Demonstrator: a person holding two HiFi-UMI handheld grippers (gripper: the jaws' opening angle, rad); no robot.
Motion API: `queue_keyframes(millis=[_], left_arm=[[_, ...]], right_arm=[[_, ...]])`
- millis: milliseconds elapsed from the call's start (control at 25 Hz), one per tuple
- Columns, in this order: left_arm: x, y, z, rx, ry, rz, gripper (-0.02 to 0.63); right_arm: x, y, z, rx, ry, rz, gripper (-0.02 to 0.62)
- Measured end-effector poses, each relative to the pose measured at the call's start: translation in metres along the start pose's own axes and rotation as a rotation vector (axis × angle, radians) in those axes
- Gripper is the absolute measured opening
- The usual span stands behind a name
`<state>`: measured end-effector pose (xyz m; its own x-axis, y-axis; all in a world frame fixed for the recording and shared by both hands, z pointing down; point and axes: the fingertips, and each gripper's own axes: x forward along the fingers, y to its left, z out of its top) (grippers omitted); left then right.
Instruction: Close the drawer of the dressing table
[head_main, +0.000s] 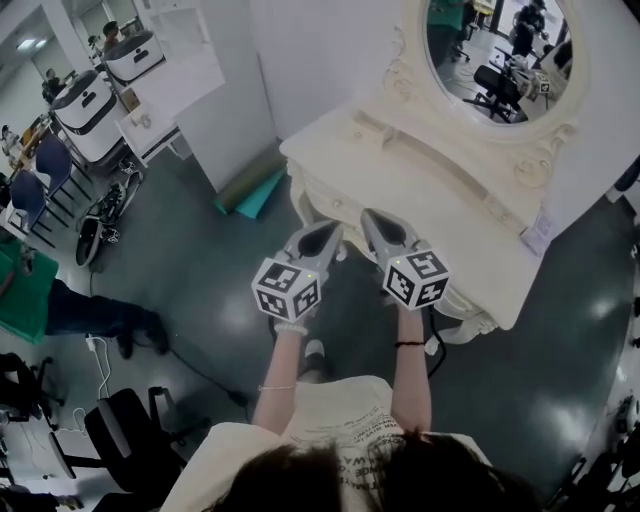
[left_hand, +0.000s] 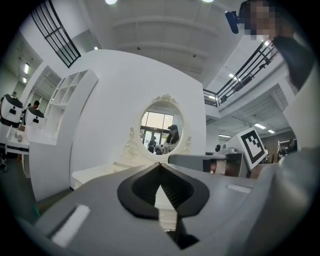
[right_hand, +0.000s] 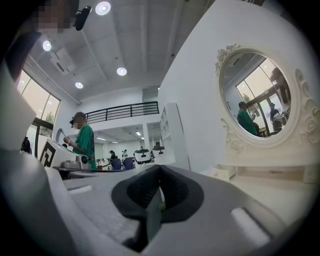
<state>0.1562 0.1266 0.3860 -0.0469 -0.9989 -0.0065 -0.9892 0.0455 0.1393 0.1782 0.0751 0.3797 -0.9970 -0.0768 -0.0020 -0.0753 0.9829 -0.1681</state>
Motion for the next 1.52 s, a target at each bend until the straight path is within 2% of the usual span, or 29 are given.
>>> queue_keyframes(millis=[640,1520], left_arm=[[0.039,0.070,-0.001,-0.013,0.026,-0.049,-0.001],[0.079,0.148,0.000,-0.038,0.042,-0.152,-0.001]], right_arm=[[0.075,-0.023,-0.012,0.009,0.039,-0.029,0.003],[0.155,-0.052,-0.027,0.035,0.060,-0.125,0.003]])
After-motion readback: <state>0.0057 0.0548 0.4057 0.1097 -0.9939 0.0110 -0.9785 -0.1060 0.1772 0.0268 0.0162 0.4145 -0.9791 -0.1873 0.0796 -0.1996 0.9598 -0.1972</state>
